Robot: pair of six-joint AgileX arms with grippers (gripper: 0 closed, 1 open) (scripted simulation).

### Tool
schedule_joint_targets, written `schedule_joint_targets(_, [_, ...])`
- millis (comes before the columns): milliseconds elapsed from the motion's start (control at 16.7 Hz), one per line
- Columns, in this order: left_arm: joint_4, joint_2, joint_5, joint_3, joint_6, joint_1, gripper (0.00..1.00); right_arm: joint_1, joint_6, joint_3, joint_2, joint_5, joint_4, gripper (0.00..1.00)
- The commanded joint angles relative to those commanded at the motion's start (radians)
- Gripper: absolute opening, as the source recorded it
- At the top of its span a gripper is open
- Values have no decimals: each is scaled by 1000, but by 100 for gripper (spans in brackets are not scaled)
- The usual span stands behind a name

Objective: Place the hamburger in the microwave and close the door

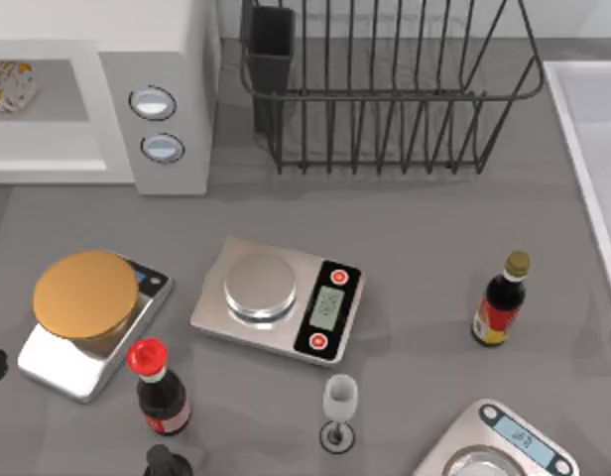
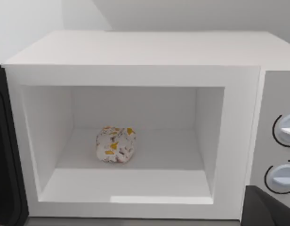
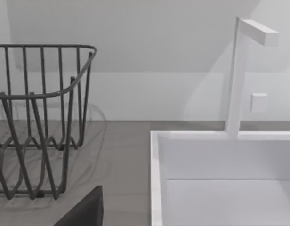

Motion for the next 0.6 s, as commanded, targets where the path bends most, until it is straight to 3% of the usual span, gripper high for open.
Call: schedule_joint_targets(600, [59,98,-34,33,1,-31,0,0,0,0,0,0,0,100])
